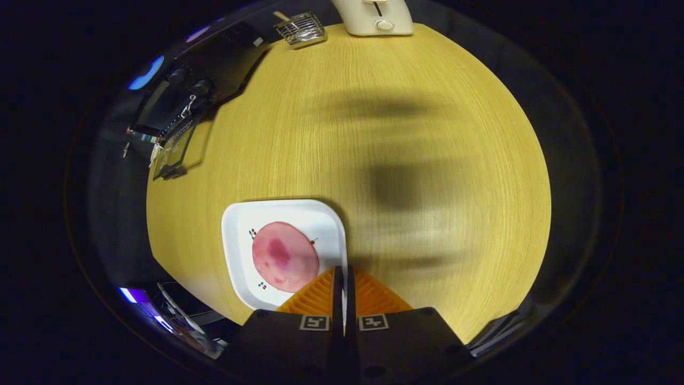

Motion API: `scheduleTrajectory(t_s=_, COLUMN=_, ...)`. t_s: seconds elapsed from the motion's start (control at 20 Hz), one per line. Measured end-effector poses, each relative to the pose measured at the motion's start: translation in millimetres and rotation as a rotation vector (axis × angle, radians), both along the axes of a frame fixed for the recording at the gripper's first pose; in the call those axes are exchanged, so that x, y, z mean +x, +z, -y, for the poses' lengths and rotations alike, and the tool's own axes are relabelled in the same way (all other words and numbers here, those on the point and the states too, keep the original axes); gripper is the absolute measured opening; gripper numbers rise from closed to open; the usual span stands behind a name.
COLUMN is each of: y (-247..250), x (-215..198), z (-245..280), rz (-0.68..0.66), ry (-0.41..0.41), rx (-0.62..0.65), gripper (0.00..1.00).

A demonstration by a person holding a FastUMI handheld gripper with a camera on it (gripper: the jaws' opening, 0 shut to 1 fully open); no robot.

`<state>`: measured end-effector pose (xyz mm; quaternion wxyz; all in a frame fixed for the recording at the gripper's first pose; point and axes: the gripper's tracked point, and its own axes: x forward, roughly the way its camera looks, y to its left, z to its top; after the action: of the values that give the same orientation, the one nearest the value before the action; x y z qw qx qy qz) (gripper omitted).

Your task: Open the toaster oven, put the food inside, and close the toaster oven door.

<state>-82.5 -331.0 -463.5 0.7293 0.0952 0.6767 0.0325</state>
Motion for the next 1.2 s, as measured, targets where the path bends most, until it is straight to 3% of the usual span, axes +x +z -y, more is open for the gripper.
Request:
scheduleTrajectory(t_s=0.25, y=22, x=-6, z=-17, rz=0.002, ry=-0.154, rx=0.234, gripper=0.05)
scheduleTrajectory(t_s=0.6, y=60, x=-7, z=-52, rz=0.050, ry=-0.364, rx=0.403, gripper=0.05)
scheduleTrajectory(t_s=0.9, y=91, x=19, z=-139, rz=0.116, ry=-0.621, rx=0.521, gripper=0.05)
scheduleTrajectory(t_s=1.1, y=92, x=43, z=-207, rz=0.167, ry=-0.706, rx=0.540, gripper=0.05)
scheduleTrajectory(t_s=1.2, y=90, x=60, z=-240, rz=0.188, ry=-0.788, rx=0.560, gripper=0.05)
